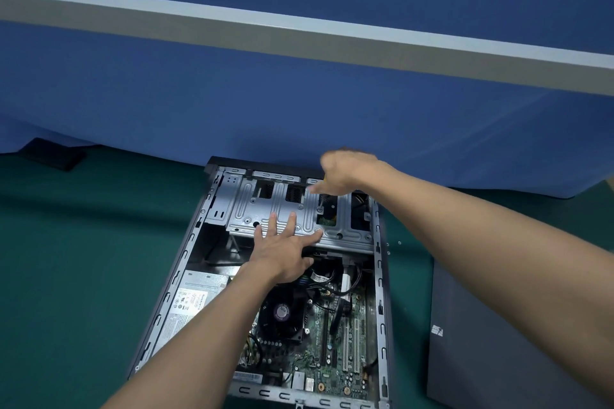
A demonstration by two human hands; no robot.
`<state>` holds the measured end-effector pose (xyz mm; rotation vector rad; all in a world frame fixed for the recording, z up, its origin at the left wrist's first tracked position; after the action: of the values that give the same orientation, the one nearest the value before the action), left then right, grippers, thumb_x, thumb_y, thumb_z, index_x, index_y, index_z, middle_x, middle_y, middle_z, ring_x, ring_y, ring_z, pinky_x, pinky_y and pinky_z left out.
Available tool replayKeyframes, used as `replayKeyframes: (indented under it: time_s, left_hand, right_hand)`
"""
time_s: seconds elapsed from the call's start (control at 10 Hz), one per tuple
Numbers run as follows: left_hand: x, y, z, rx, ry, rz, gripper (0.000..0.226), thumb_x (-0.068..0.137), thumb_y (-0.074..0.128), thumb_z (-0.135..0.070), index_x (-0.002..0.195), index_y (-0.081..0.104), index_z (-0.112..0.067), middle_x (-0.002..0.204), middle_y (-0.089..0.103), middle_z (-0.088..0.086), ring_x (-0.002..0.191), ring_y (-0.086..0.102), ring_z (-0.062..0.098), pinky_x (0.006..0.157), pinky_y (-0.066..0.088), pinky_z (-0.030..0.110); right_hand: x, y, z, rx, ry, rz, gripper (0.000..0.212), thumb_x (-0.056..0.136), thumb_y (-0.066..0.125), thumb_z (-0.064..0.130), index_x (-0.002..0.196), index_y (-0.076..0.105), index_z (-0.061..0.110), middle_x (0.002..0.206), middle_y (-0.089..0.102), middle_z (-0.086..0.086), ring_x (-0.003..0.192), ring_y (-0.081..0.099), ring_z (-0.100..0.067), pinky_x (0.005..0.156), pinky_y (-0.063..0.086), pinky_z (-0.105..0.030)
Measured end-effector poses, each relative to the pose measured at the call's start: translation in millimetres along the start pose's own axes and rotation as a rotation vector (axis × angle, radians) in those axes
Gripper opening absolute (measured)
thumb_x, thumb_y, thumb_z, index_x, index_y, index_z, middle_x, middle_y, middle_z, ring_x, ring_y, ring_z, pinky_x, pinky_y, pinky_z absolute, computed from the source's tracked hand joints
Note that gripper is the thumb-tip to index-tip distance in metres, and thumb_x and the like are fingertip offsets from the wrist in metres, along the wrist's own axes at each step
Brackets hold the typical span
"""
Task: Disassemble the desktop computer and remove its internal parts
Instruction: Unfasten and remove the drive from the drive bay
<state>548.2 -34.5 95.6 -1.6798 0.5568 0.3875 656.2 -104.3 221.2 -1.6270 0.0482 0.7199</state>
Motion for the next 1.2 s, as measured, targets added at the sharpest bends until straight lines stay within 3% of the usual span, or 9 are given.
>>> replayKeyframes:
  time_s: [0.1,0.2,0.3,0.4,0.6,0.7,0.8,1.1,1.2]
  left_hand:
    - [-1,0,1,-0.003,-0.002,-0.001,0.06,0.099,0.041,-0.051,0.147,0.005,-0.056,0.16,-0.019,0.004,0.144,-0.022,0.038,0.114,-0.007,0.06]
    - [0,0,0,-0.005,-0.001,-0.002,0.06,0.099,0.041,-0.051,0.147,0.006,-0.056,0.16,-0.019,0.004,0.144,-0.022,0.038,0.115,-0.007,0.06]
    - [0,0,1,-0.002,-0.001,-0.008,0.06,0.099,0.041,-0.051,0.147,0.005,-0.056,0.16,-0.019,0.004,0.144,-0.022,0.038,0.115,-0.007,0.06]
    - [1,1,1,-0.002,0.003,-0.011,0.06,0.099,0.041,-0.052,0.147,0.005,-0.057,0.16,-0.019,0.004,0.144,-0.023,0.038,0.114,-0.008,0.06]
    - [2,2,2,0.003,0.002,-0.017,0.06,0.099,0.041,-0.052,0.147,0.005,-0.057,0.16,-0.019,0.004,0.144,-0.022,0.038,0.114,-0.007,0.061]
    - [2,1,2,0.003,0.001,-0.02,0.06,0.099,0.041,-0.052,0.147,0.005,-0.057,0.16,-0.019,0.004,0.144,-0.022,0.038,0.114,-0.007,0.06]
    - [2,2,1,-0.003,0.002,-0.019,0.06,0.099,0.041,-0.052,0.146,0.005,-0.057,0.16,-0.02,0.003,0.144,-0.022,0.037,0.114,-0.008,0.06]
    - [0,1,1,-0.007,0.002,-0.015,0.06,0.099,0.041,-0.051,0.147,0.006,-0.056,0.16,-0.02,0.003,0.144,-0.022,0.038,0.115,-0.007,0.06]
    - [1,1,1,-0.01,0.003,-0.015,0.06,0.099,0.041,-0.052,0.147,0.006,-0.057,0.16,-0.02,0.003,0.144,-0.023,0.038,0.114,-0.008,0.06]
  right_hand:
    - [0,0,0,-0.05,0.062,-0.008,0.044,0.098,0.033,0.051,0.103,0.059,0.016,0.123,0.058,-0.003,0.108,0.054,-0.029,0.084,0.042,-0.039]
    - [-3,-7,2,-0.04,0.031,-0.087,0.014,0.089,0.048,0.018,0.076,0.05,0.014,0.089,0.059,-0.002,0.072,0.052,-0.02,0.062,0.037,-0.028]
    - [-3,-7,0,0.039,0.001,-0.087,0.009,0.083,0.05,0.009,0.09,0.054,0.013,0.092,0.06,-0.003,0.082,0.054,-0.025,0.062,0.039,-0.028]
    - [-3,-3,-5,-0.003,0.034,-0.094,0.032,0.096,0.044,0.043,0.112,0.047,0.016,0.106,0.054,0.002,0.1,0.055,-0.028,0.071,0.038,-0.034]
    - [-1,-6,-8,-0.054,-0.007,-0.094,0.017,0.094,0.046,0.021,0.08,0.049,0.012,0.086,0.055,-0.003,0.08,0.053,-0.027,0.065,0.04,-0.031]
    - [-3,-3,-5,0.045,-0.053,-0.041,0.012,0.088,0.049,0.014,0.099,0.051,0.016,0.1,0.058,-0.004,0.089,0.052,-0.027,0.069,0.042,-0.033]
    - [-4,-1,-7,-0.012,0.002,-0.052,0.034,0.096,0.042,0.048,0.107,0.048,0.016,0.098,0.052,0.0,0.09,0.049,-0.025,0.072,0.04,-0.035]
    - [-3,-5,1,0.054,-0.035,-0.072,0.011,0.087,0.052,0.016,0.096,0.058,0.019,0.099,0.061,-0.003,0.087,0.055,-0.026,0.069,0.044,-0.032]
    - [-2,-4,-2,-0.043,0.024,-0.074,0.037,0.095,0.045,0.048,0.078,0.046,0.015,0.081,0.052,0.0,0.081,0.05,-0.024,0.068,0.039,-0.035]
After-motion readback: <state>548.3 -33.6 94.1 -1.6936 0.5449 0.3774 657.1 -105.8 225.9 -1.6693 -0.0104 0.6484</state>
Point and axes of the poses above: each hand's wrist, its own x-axis towards the middle knuckle, its own y-axis out of the palm, z = x × y, the point moved 9 cm from there along x, towards the middle knuckle
